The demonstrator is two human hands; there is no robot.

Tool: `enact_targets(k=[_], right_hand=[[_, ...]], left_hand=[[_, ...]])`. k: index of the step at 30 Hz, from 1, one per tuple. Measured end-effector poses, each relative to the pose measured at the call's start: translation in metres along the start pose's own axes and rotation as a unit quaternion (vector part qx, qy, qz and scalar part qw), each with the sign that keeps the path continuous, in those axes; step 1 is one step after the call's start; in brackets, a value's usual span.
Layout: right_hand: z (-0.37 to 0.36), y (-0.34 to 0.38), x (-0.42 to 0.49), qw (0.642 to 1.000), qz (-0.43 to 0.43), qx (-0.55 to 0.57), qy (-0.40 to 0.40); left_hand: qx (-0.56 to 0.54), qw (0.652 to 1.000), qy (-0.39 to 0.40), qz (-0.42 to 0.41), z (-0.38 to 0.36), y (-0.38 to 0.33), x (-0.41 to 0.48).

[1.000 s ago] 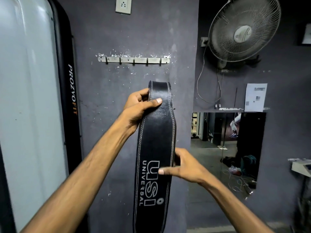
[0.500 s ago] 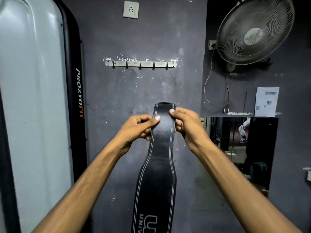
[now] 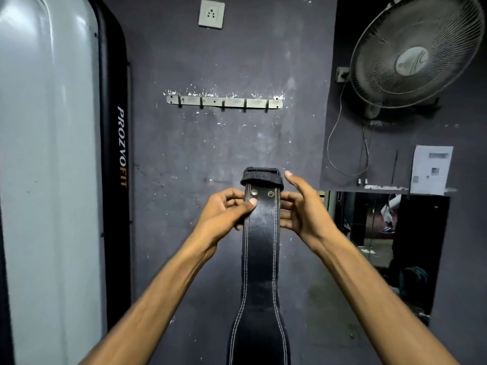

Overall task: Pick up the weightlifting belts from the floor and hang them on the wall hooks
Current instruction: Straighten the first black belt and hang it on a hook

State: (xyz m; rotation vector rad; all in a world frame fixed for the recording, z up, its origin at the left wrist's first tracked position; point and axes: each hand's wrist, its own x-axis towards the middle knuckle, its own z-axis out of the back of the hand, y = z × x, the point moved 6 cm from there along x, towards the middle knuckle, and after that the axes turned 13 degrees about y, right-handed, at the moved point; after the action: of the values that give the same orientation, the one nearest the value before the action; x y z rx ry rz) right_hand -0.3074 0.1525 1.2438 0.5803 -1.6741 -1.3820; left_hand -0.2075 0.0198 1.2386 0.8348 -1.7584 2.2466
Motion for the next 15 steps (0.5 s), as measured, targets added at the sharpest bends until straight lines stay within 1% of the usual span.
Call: enact_targets(k=[2,5,7,10,11,13,15], right_hand=[[0.001,0.001,0.019,1.0,0.008,0.011,-0.014],[-0.001,-0.001,0.041,0.995,0.024,0.017,-0.098],[-0.004,-0.003,0.056,0.991,0.037,-0.011,-0.131],[-0.007,-0.008,0.078,0.985,0.052,-0.064,-0.152],[-0.007,-0.011,0.083,0.982,0.059,-0.072,-0.167],[-0.008,-0.016,0.09,0.975,0.074,-0.082,-0.193],[-0.009,-0.02,0.1,0.974,0.084,-0.082,-0.196]], left_hand=[[0.03,0.999,0.019,-0.015,0.004,0.007,0.001],[0.077,0.995,0.057,-0.018,0.014,0.014,0.006],[0.112,0.989,0.096,-0.005,0.025,0.02,0.013],[0.137,0.979,0.146,0.033,0.041,0.028,0.021],[0.113,0.982,0.143,0.048,0.05,0.03,0.027],[0.039,0.991,0.105,0.07,0.067,0.032,0.043],[0.03,0.995,0.076,0.065,0.079,0.031,0.064]])
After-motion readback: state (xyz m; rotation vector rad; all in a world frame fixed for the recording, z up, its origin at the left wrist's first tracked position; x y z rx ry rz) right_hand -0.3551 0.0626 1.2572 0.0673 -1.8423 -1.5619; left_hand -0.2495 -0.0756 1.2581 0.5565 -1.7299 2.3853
